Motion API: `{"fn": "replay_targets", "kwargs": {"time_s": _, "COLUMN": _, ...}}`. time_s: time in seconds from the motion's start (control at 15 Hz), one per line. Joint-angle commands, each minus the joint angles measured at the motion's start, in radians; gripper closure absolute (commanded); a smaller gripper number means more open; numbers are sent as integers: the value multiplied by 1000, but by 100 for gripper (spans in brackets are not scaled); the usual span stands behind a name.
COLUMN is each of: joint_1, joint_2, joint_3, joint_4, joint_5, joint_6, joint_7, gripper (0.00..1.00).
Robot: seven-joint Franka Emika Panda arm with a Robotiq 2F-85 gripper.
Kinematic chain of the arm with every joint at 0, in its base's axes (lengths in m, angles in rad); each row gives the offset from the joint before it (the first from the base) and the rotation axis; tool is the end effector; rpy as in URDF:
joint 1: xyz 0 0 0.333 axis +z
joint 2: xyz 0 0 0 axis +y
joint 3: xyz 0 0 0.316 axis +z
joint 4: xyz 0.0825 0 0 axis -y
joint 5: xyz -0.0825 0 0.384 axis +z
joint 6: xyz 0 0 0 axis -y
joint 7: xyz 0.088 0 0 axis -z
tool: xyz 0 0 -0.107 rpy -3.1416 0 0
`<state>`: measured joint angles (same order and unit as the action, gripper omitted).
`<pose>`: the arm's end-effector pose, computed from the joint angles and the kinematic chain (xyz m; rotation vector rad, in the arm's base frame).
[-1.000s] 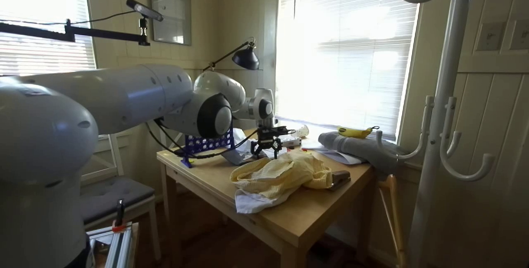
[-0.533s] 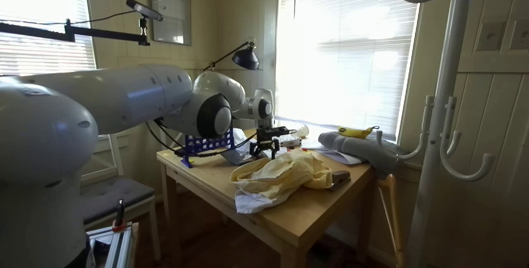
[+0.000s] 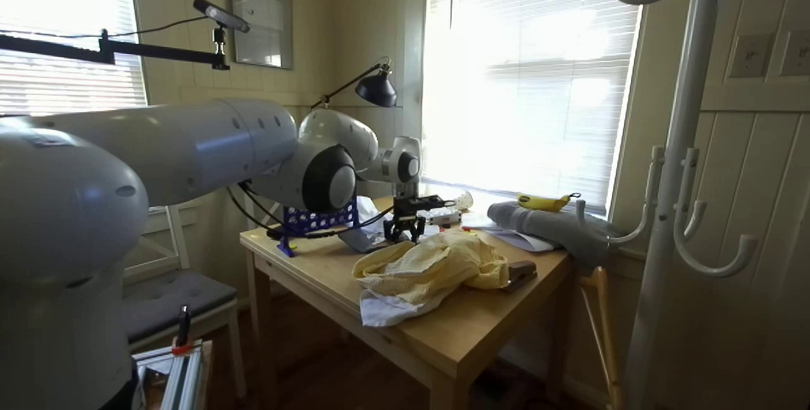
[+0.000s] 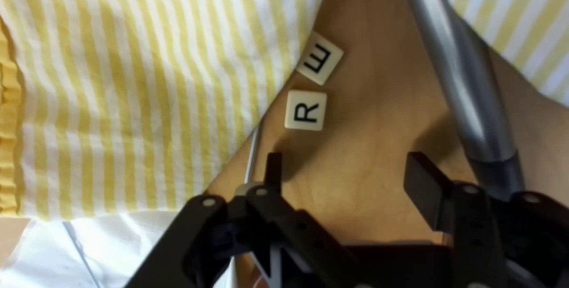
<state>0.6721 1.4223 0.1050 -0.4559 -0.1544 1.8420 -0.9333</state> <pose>0.6141 0.5130 0.1517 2.0852 2.2955 -0.0591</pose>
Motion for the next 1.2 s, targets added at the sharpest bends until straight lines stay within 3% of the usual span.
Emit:
{"fn": "replay_targets", "kwargs": {"time_s": 0.0, "joint_1": -21, "joint_2": -6, "joint_3": 28, "joint_4": 8, "joint_5": 33, "joint_6": -19, "joint_7": -37, "gripper": 12}}
{"fn": "replay_targets", "kwargs": {"time_s": 0.13, "joint_1": -27, "joint_2": -13, "joint_3": 36, "joint_4": 0, "joint_5": 36, "joint_6": 9, "joint_7": -47, "gripper": 1}}
{"fn": "replay_targets", "kwargs": {"time_s": 0.27, "joint_1": -28, "joint_2": -11, "joint_3": 36, "joint_4": 6, "joint_5": 40, "joint_6": 63, "joint_7": -7, "gripper": 0}}
{"fn": "replay_targets", "kwargs": {"time_s": 0.6, "joint_1": -17, "joint_2": 1, "joint_3": 17, "joint_4": 15, "joint_5": 20, "joint_6": 32, "joint_7": -15, "gripper": 0}}
{"fn": "replay_targets", "kwargs": {"time_s": 1.13, "joint_1": -78, "joint_2": 13, "joint_3": 106, "joint_4": 20, "joint_5": 126, "joint_6": 54, "joint_7": -50, "gripper": 0}}
